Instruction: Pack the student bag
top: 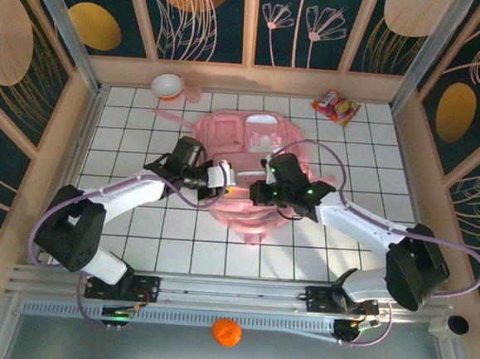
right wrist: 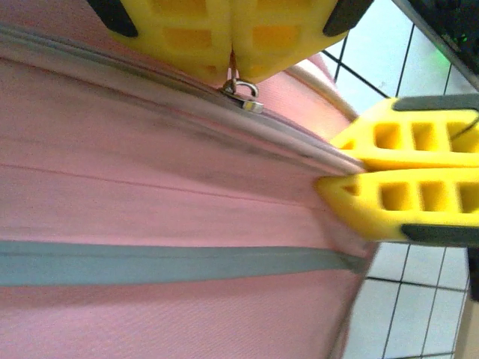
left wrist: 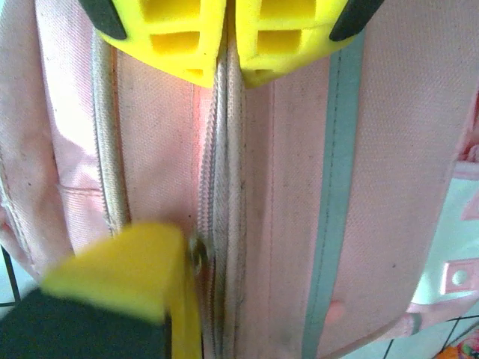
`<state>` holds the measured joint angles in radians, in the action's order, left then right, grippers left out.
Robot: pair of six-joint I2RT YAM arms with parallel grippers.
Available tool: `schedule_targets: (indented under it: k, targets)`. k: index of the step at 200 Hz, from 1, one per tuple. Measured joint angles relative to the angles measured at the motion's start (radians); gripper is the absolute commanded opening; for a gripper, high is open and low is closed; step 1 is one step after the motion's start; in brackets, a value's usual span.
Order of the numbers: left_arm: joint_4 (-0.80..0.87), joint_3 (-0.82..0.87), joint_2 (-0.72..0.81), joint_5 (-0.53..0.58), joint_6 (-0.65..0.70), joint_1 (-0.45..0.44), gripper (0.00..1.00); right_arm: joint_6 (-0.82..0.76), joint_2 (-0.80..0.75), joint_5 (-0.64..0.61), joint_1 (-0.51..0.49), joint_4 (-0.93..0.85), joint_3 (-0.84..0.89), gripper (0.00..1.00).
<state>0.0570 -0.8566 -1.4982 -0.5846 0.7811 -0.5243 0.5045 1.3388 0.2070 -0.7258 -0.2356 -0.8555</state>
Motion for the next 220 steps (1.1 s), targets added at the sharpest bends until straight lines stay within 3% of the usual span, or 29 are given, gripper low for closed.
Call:
schedule_targets:
  k: [15, 43, 79, 83, 85, 88, 153, 220]
  targets:
    - [-0.003, 0.016, 0.021, -0.002, 0.0, 0.016, 0.06, 0.0, -0.024, 0.005, 0.031, -0.013, 0.015, 0.0]
    - [-0.022, 0.043, 0.052, -0.015, -0.044, 0.026, 0.41, 0.0, -0.032, 0.023, 0.039, -0.016, 0.021, 0.0]
    - [-0.119, 0.059, 0.103, -0.056, -0.303, 0.034, 0.75, 0.0, -0.026, 0.024, 0.032, -0.015, 0.021, 0.0]
    - [-0.134, 0.065, 0.115, -0.052, -0.324, 0.034, 0.81, 0.0, -0.024, 0.024, 0.03, -0.015, 0.021, 0.0]
    - [-0.142, 0.069, 0.123, -0.05, -0.351, 0.034, 0.93, 0.0, -0.023, 0.024, 0.029, -0.015, 0.021, 0.0]
    - [-0.151, 0.073, 0.133, -0.047, -0.371, 0.034, 0.98, 0.0, -0.022, 0.024, 0.028, -0.014, 0.021, 0.0]
    - [-0.289, 0.17, 0.324, 0.148, -0.713, 0.034, 0.99, 0.0, -0.007, 0.024, 0.016, -0.006, 0.021, 0.0]
    - [-0.34, 0.197, 0.312, 0.205, -0.765, 0.035, 0.99, 0.0, -0.006, 0.031, 0.016, 0.012, 0.021, 0.0]
